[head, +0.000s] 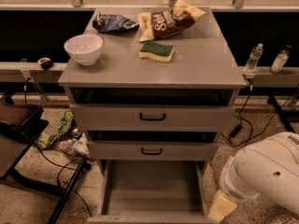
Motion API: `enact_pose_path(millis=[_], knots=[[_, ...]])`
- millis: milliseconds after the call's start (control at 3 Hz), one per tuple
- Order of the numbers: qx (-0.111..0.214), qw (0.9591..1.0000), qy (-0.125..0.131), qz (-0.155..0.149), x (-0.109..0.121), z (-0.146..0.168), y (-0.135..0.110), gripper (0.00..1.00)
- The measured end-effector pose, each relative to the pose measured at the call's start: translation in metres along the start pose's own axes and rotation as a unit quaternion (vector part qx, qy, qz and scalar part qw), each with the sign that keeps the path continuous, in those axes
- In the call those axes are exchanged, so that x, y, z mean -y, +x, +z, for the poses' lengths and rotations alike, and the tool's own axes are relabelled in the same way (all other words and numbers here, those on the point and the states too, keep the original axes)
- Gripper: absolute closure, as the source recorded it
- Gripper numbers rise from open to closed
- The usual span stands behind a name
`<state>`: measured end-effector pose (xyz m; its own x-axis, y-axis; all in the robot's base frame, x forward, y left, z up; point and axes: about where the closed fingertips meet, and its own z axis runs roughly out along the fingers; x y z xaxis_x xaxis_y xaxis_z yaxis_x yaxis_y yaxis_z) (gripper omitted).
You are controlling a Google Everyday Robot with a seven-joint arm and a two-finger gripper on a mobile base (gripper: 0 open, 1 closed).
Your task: Close bottom drawer
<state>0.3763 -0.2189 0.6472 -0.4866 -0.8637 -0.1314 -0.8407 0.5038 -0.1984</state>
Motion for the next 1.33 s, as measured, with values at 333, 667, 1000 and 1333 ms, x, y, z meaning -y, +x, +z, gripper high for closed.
enact_pose_path(millis=[333, 667, 1000, 1333], knots=[[-0.019, 0.9997, -0.012, -0.008, -0.017, 0.036, 0.004, 0.00], [-0.040, 0.9965, -0.053, -0.050, -0.067, 0.134, 0.008, 0.00], [-0.045, 0.9947, -0.069, -0.060, -0.086, 0.185, 0.006, 0.00], [-0.044, 0.9952, -0.080, -0.034, -0.095, 0.234, 0.006, 0.00]])
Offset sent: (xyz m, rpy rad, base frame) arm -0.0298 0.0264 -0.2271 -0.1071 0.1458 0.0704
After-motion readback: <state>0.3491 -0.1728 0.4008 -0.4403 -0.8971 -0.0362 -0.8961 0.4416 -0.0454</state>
